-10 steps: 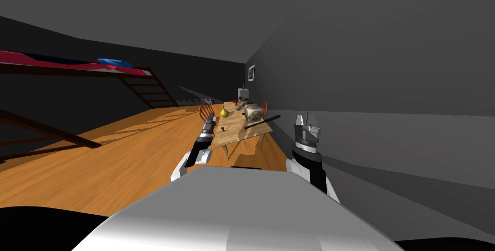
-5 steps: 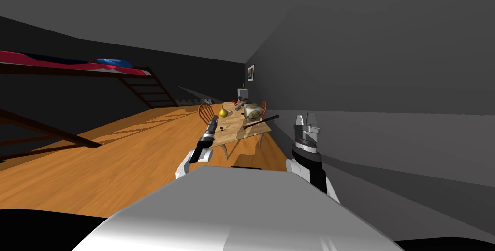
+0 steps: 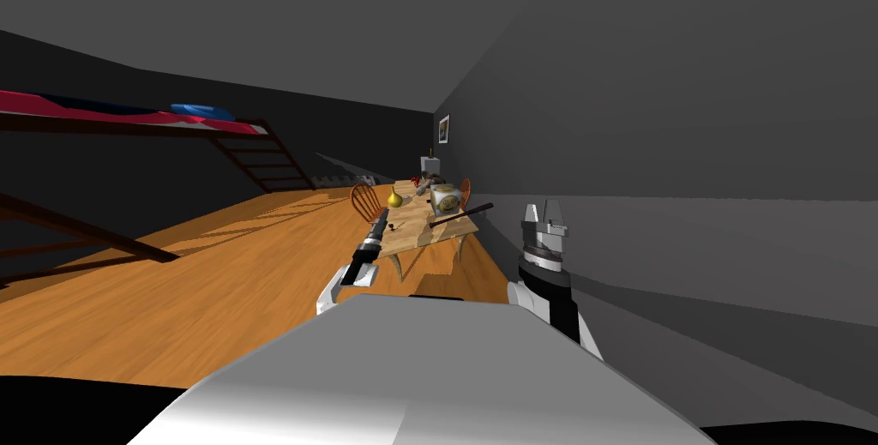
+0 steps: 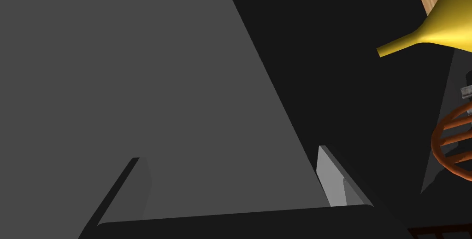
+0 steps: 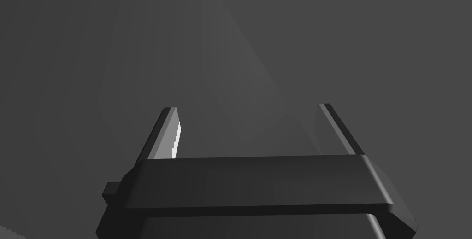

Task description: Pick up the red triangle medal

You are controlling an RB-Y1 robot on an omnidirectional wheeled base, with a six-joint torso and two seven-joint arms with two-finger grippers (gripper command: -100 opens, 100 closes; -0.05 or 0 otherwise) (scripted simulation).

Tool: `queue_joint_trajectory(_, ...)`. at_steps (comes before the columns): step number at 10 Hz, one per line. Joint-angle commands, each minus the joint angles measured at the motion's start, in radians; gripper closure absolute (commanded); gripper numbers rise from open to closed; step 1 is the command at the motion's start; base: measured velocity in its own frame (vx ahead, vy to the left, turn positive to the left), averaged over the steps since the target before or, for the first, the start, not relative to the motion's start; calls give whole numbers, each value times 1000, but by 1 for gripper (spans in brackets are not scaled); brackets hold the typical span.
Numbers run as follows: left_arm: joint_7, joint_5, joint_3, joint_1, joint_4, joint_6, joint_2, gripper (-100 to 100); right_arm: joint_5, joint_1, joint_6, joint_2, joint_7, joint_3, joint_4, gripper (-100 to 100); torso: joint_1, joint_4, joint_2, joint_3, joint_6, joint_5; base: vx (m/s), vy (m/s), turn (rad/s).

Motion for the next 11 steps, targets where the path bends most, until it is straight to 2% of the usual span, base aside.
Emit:
queue_joint_trajectory(1, -6, -3, 0, -11, 28, 1, -3, -100, 0, 0, 0, 0, 0, 0, 0, 0, 0, 0, 0, 0, 0, 0, -8, -14, 4)
queue_joint_trajectory(2, -28, -12, 5, -33, 70, 10, 2, -100, 0, 0, 0, 0, 0, 0, 0, 0, 1, 0, 0, 0, 0, 0, -7, -25, -10)
queue_joint_trajectory(3, -28, -12, 5, -33, 87, 10, 2, -100, 0, 0, 0, 0, 0, 0, 0, 0, 1, 0, 0, 0, 0, 0, -13, -32, -4)
queue_joint_trajectory(4, -49, -21, 10, -55, 117, 19, 7, -100, 0, 0, 0, 0, 0, 0, 0, 0, 0, 0, 0, 0, 0, 0, -11, -43, -10)
queue_joint_trajectory(5, -49, -21, 10, -55, 142, 19, 7, -100, 0, 0, 0, 0, 0, 0, 0, 0, 0, 0, 0, 0, 0, 0, -9, -36, -1)
queue_joint_trajectory(6, -71, -29, 16, -78, 177, 27, 13, -100, 0, 0, 0, 0, 0, 0, 0, 0, 0, 0, 0, 0, 0, 0, -7, -37, -7)
queue_joint_trajectory(9, -92, -37, 22, -101, 267, 36, 18, -100, 0, 0, 0, 0, 0, 0, 0, 0, 0, 0, -1, -1, 0, 0, 1, -35, -6)
queue_joint_trajectory(11, -132, -51, 36, -149, 356, 52, 33, -100, 0, 0, 0, 0, 0, 0, 0, 0, 0, 0, -2, -1, 0, 0, 15, -42, -13)
